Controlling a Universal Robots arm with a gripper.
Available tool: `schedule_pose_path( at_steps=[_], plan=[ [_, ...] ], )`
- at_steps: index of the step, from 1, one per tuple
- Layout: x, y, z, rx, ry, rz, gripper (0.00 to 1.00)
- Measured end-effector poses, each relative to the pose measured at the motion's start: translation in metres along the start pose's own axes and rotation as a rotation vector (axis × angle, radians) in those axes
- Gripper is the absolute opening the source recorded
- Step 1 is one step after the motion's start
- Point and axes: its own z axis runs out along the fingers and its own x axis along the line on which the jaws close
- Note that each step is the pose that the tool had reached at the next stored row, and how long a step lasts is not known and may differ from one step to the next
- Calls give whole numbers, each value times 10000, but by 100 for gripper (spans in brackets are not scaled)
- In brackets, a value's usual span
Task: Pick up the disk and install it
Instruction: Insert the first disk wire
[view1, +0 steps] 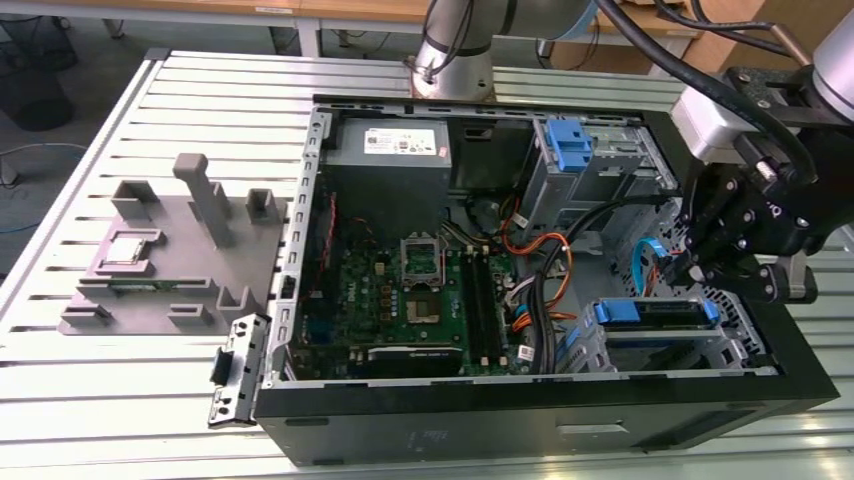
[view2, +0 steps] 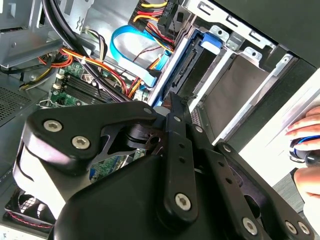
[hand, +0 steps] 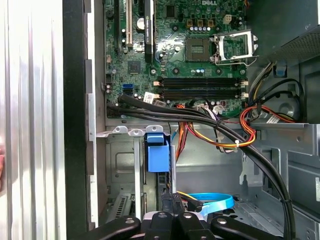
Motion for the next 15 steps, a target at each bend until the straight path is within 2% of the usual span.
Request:
schedule_pose_path(
  at_steps=[15],
  plan=[
    [-38, -14, 7, 0, -3, -1, 10]
  ],
)
